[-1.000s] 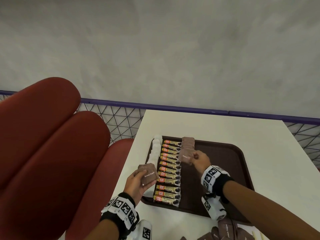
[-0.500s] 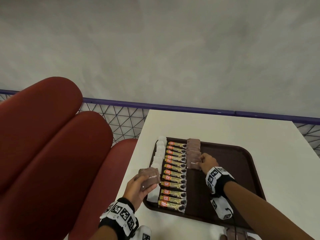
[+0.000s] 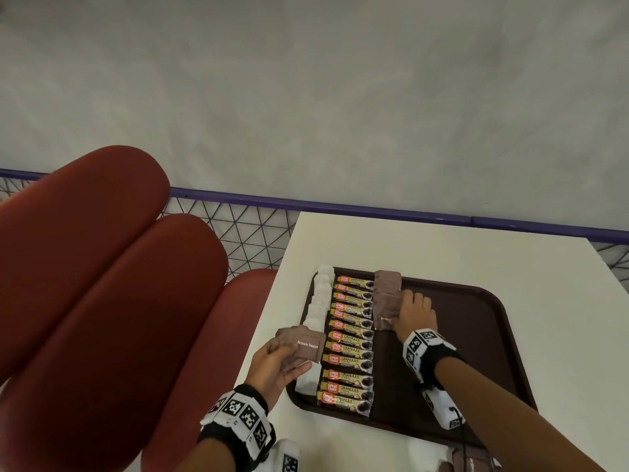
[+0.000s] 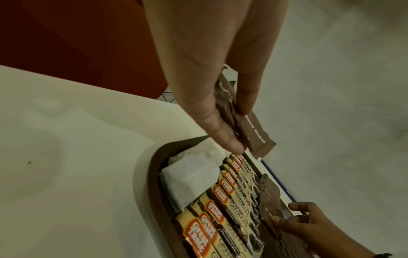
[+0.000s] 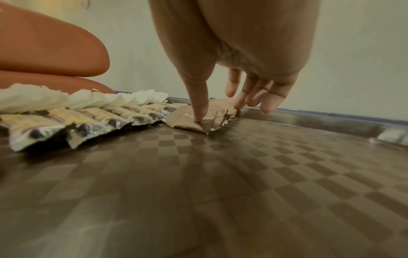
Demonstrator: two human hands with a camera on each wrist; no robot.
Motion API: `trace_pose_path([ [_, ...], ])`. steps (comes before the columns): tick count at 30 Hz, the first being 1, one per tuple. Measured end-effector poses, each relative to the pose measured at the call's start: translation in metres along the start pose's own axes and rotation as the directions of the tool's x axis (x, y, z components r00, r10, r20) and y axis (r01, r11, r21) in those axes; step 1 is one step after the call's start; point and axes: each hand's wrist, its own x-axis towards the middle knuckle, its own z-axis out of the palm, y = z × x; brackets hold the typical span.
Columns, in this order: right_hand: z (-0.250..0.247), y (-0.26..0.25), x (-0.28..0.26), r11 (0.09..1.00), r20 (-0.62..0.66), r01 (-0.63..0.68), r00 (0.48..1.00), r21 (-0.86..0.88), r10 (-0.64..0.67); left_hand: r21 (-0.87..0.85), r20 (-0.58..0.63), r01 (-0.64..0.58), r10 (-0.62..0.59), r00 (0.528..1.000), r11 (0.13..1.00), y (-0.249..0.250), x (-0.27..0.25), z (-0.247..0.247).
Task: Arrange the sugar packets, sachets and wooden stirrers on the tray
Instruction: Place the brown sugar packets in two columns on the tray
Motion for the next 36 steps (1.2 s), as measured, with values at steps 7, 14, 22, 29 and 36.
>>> trace_pose_path([
  [7, -0.01, -0.015, -0.024, 0.992, -0.085, 0.116, 0.99, 0.054, -0.111, 0.011, 0.009, -0.047, 0.047, 0.999, 0.999, -0.001, -0.004, 0.009],
  [14, -0.016, -0.034, -0.055, 0.811, 0.02, 0.293, 0.936, 0.506, -0.35, 0.021, 0.029, -0.078, 0.078, 0.997, 0.997, -0.004, -0.008, 0.023],
  [22, -0.024, -0.048, -0.082, 0.54, 0.052, 0.27, 0.861, 0.798, -0.507, 0.039, 0.026, -0.119, 0.118, 0.993, 0.992, -0.007, -0.012, 0.029],
  [29, -0.02, -0.052, -0.088, 0.5, 0.109, 0.236, 0.816, 0.833, -0.567, 0.038, 0.025, -0.113, 0.112, 0.993, 0.993, -0.01, -0.012, 0.03],
  [36, -0.021, -0.036, -0.072, 0.495, -0.013, 0.155, 0.96, 0.855, -0.278, -0.011, -0.009, -0.067, 0.067, 0.998, 0.998, -0.009, -0.007, 0.028],
])
